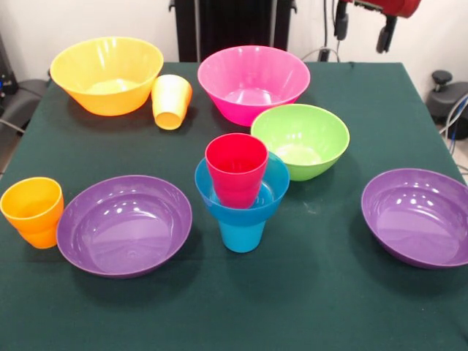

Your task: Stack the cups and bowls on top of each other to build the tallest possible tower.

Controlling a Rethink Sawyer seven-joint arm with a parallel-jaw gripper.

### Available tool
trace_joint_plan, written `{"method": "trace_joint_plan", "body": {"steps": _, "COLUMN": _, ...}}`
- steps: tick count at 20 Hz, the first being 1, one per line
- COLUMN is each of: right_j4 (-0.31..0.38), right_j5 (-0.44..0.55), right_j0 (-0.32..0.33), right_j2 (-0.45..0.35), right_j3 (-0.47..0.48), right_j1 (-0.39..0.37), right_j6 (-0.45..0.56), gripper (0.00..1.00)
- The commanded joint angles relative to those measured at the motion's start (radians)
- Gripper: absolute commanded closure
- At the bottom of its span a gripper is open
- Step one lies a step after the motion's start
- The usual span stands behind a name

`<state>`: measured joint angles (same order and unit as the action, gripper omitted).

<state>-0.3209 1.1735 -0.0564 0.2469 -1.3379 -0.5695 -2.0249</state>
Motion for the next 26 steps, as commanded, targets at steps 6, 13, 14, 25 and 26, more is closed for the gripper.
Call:
{"method": "trace_joint_plan", "body": {"steps": 6, "right_j4": 0.042, "right_j5": -0.195, "right_j0": -0.013, "right_j2": -0.052, "right_j3": -0.165, "right_j1": 0.056, "right_j6": -0.134, "gripper": 0.00}}
{"method": "trace_joint_plan", "body": {"steps": 13, "right_j4": 0.011, "right_j5": -0.260, "right_j0": -0.029, "right_j2": -0.061, "right_j3": -0.182, "right_j1": 0.077, "right_j6": -0.185, "gripper": 0.00}}
{"method": "trace_joint_plan", "body": {"steps": 14, "right_j4": 0.012, "right_j5": -0.265, "right_j0": -0.031, "right_j2": -0.060, "right_j3": -0.181, "right_j1": 0.080, "right_j6": -0.189, "gripper": 0.00}}
{"method": "trace_joint_plan", "body": {"steps": 25, "right_j4": 0.008, "right_j5": -0.357, "right_j0": -0.048, "right_j2": -0.051, "right_j3": -0.184, "right_j1": 0.119, "right_j6": -0.214, "gripper": 0.00}}
{"method": "trace_joint_plan", "body": {"steps": 26, "right_j4": 0.006, "right_j5": -0.364, "right_j0": -0.049, "right_j2": -0.051, "right_j3": -0.186, "right_j1": 0.120, "right_j6": -0.214, "gripper": 0.00}}
